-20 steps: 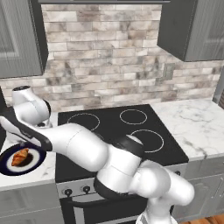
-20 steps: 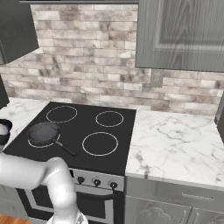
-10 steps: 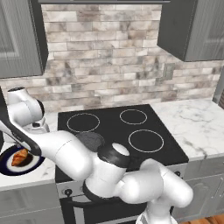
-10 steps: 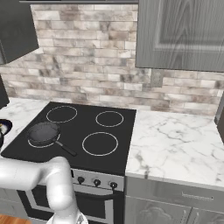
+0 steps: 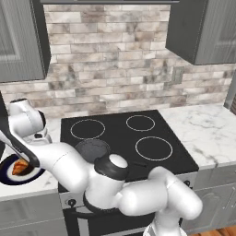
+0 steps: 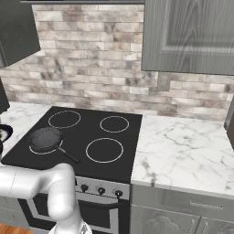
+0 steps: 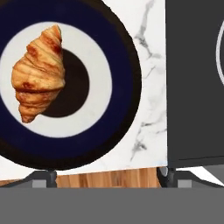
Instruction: Pick the croissant and place it on the pan. Then turn on the stove to warm the croissant.
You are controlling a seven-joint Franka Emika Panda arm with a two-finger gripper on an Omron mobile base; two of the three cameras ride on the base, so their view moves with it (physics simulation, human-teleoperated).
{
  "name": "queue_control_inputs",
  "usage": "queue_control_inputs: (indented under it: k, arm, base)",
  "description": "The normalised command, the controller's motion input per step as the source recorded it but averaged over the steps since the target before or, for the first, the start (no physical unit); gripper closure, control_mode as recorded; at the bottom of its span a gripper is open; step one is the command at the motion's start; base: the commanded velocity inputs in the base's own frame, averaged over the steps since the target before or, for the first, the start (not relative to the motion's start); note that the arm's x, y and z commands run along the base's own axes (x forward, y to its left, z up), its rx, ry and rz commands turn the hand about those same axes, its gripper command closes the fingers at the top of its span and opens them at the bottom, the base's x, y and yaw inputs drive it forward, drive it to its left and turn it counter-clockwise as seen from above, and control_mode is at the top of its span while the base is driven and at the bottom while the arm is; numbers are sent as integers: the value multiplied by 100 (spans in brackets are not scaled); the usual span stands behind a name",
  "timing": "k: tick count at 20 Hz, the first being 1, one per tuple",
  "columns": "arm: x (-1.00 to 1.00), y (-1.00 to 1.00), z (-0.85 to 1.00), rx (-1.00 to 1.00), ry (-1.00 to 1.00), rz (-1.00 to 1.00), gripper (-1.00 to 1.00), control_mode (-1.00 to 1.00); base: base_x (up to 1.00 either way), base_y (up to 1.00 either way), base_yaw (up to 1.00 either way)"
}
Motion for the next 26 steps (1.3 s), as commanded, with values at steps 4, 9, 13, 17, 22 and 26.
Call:
queue_control_inputs:
  k: [4, 9, 13, 17, 22, 26]
  arm:
    - [17, 19, -14, 0, 0, 0, -100, -100]
    - [31, 33, -15, 0, 0, 0, -100, -100]
    - [29, 20, -11, 0, 0, 0, -100, -100]
    - [14, 15, -14, 0, 0, 0, -100, -100]
    - [1, 16, -23, 0, 0, 0, -100, -100]
    - [3, 17, -26, 0, 0, 0, -100, -100]
  base:
    - [0, 0, 0]
    - [0, 0, 0]
    - [0, 0, 0]
    - [0, 0, 0]
    - [0, 0, 0]
    - [0, 0, 0]
